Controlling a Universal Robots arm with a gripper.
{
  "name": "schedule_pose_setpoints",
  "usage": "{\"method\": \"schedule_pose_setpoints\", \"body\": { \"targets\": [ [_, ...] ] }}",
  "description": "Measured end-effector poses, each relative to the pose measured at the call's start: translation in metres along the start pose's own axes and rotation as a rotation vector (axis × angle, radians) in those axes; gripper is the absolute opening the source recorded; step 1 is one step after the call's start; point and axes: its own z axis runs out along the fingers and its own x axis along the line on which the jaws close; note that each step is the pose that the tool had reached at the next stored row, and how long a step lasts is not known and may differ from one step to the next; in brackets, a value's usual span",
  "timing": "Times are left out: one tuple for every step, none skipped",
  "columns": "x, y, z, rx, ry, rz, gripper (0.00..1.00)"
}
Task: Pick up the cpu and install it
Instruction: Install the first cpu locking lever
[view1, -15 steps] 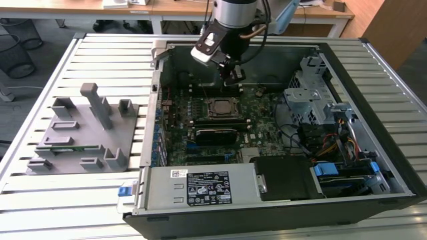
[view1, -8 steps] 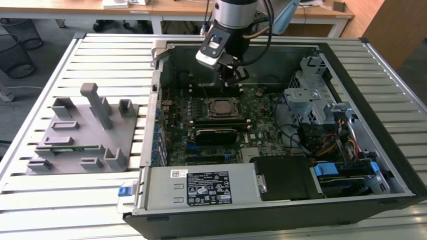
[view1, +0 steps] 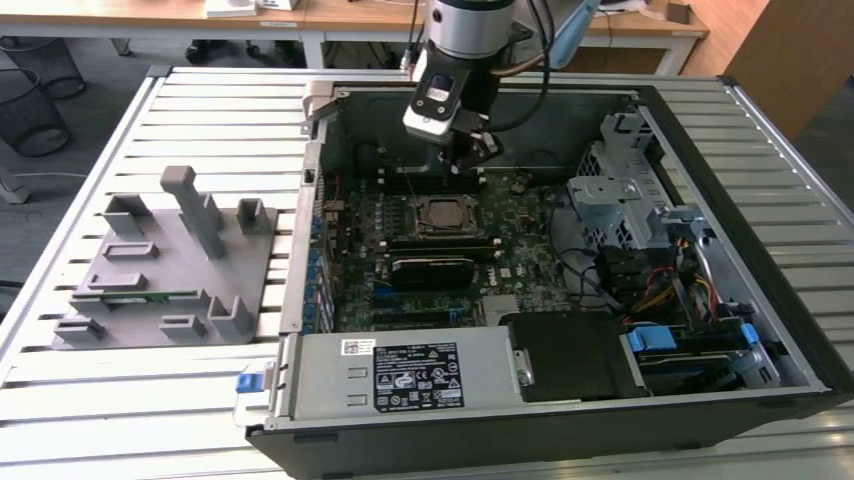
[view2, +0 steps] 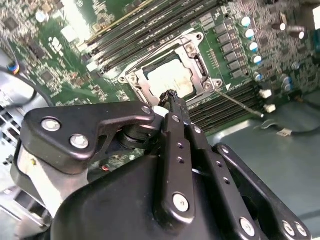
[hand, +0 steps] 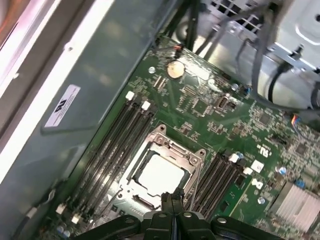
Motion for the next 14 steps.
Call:
{"method": "schedule_pose_setpoints", "body": {
  "targets": [
    [0.0,0.0,0.0001,-0.0004,-0.0001,-0.02,0.11],
    [0.0,0.0,0.0003,-0.0007,-0.0002,-0.038,0.11],
    [0.0,0.0,0.0004,-0.001,-0.0004,-0.055,0.11],
    [0.0,0.0,0.0005,-0.0014,-0.0005,-0.074,0.11],
    [0.0,0.0,0.0006,-0.0017,-0.0007,-0.092,0.11],
    [0.0,0.0,0.0007,-0.002,-0.0008,-0.11,0.11],
    [0.0,0.0,0.0008,-0.0023,-0.0009,-0.129,0.11],
    [0.0,0.0,0.0009,-0.0026,-0.0011,-0.147,0.11],
    [0.0,0.0,0.001,-0.0029,-0.0013,-0.165,0.11],
    [0.0,0.0,0.0011,-0.0032,-0.0014,-0.183,0.11],
    [0.0,0.0,0.0012,-0.0036,-0.0015,-0.201,0.11],
    [0.0,0.0,0.0013,-0.0039,-0.0017,-0.218,0.11],
    [0.0,0.0,0.0014,-0.0041,-0.0019,-0.236,0.11],
    [0.0,0.0,0.0016,-0.0045,-0.0021,-0.256,0.11]
  ]
}}
